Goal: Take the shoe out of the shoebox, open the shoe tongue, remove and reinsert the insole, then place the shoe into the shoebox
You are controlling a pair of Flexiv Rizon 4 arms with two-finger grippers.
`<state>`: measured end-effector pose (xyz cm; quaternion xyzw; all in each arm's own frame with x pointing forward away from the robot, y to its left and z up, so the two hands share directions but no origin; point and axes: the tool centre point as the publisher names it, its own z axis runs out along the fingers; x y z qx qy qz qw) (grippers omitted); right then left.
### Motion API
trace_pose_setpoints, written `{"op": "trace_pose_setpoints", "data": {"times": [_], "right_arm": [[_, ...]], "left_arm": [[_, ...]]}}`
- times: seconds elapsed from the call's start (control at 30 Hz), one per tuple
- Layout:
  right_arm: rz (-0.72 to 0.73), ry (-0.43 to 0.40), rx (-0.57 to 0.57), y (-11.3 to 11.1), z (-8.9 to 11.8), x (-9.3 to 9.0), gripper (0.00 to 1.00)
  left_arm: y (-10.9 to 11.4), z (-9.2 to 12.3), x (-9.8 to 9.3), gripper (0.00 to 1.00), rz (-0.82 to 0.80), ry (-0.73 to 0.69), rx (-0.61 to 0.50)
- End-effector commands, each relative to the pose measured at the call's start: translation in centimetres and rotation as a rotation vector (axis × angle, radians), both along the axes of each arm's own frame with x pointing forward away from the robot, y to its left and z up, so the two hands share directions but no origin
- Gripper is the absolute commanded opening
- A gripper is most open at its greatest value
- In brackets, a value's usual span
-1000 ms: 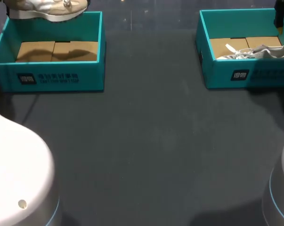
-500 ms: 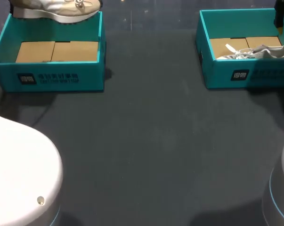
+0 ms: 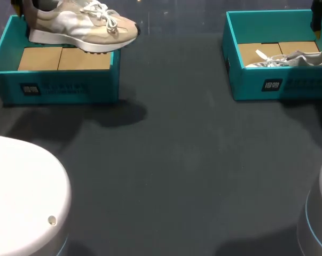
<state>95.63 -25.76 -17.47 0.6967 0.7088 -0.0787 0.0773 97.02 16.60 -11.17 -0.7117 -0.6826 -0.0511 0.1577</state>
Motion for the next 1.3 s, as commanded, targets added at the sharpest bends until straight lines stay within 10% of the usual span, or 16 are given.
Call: {"op": "trace_pose_setpoints", "data": {"times": [0.03,0.27,0.97,1.3], "right_arm": [[0.0,-0.001,0.0,0.0,0.0,-0.1,1.0],[0.0,-0.001,0.0,0.0,0.0,-0.1,1.0],[0.0,-0.001,0.0,0.0,0.0,-0.1,1.0],[0.0,-0.001,0.0,0.0,0.0,-0.1,1.0]], "left_arm": [[0.3,0.6,-2.4,0.0,-0.051,-0.17,-0.015],[0.3,0.6,-2.4,0.0,-0.051,-0.17,-0.015],[-13.4,-2.7,-15.5,0.0,-0.165,-0.097,0.073],[-13.4,-2.7,-15.5,0.0,-0.165,-0.097,0.073]]}}
